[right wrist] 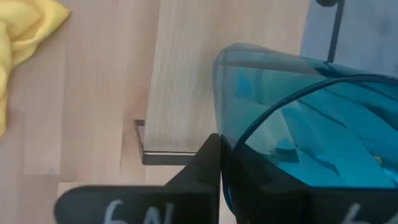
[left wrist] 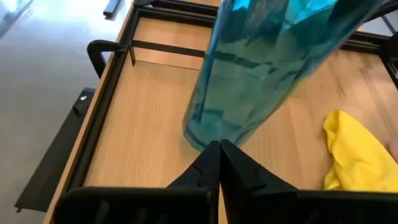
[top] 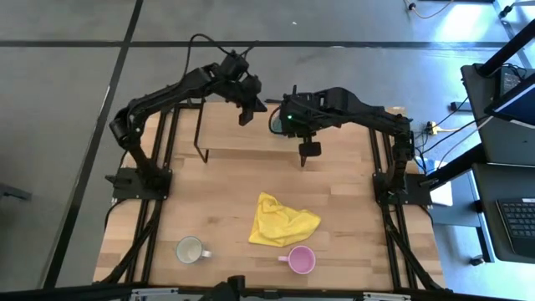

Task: Stack small to large cups/mugs on shelf
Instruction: Put the blue cup on the shelf

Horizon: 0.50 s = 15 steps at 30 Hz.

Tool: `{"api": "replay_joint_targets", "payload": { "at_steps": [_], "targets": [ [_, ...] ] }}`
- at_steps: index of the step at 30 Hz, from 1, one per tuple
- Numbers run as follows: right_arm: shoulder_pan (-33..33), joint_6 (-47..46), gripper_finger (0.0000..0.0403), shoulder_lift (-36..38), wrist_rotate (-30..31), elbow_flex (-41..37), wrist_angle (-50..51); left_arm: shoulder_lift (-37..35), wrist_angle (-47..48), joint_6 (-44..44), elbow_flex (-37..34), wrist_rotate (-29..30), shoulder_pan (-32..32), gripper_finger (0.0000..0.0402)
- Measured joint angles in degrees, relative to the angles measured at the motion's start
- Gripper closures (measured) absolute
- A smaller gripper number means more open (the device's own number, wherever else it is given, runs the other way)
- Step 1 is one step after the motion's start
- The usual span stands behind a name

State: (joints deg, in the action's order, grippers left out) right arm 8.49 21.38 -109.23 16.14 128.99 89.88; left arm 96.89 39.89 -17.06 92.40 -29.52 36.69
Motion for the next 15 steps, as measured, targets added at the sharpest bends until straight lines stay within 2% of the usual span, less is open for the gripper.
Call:
{"api": "replay_joint_targets", "payload": {
  "at_steps": [3,10,15],
  "targets": [
    [-0.45,0.10,0.0384,0.04,-1.85,0.00,-0.88,0.72,-0.04,0.39,0.00,-0.66,0.48,0.0400],
    [-2.13,0.31,0.0384,0.04,-1.81,0.00,-1.17,2.61,-0.28,2.92,0.02,-1.94,0.21,0.0400],
    [-1.97,-0.55,0.0384,0.04,0.85,0.00,-0.76,3.23,-0.62,3.45,0.02,-1.43,-1.51,0.0400]
  ]
}}
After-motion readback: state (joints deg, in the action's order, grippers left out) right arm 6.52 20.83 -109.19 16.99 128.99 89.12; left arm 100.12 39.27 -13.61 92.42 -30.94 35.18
